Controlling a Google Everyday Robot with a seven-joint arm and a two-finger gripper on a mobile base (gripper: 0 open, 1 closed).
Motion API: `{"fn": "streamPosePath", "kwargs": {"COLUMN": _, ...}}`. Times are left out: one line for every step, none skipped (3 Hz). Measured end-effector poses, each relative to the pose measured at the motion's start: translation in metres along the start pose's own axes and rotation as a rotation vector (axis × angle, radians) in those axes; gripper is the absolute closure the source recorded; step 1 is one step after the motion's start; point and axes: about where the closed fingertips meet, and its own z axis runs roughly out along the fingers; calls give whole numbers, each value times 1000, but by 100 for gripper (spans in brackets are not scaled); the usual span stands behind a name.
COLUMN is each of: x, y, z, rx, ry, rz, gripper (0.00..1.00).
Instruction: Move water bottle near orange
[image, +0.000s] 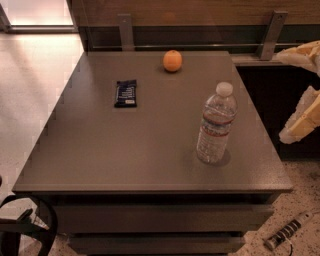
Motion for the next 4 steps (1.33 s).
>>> {"fn": "streamPosePath", "kwargs": {"x": 1, "y": 6, "z": 15, "rx": -23, "ry": -205, "rz": 13, "gripper": 0}}
{"fn": "streamPosePath", "kwargs": {"x": -7, "y": 19, "z": 29, "rx": -84, "ry": -429, "rz": 44, "gripper": 0}}
{"fn": "streamPosePath", "kwargs": {"x": -16, "y": 28, "z": 38, "rx": -131, "ry": -618, "rz": 85, "gripper": 0}}
{"fn": "streamPosePath", "kwargs": {"x": -25, "y": 29, "z": 47, "rx": -157, "ry": -730, "rz": 112, "gripper": 0}}
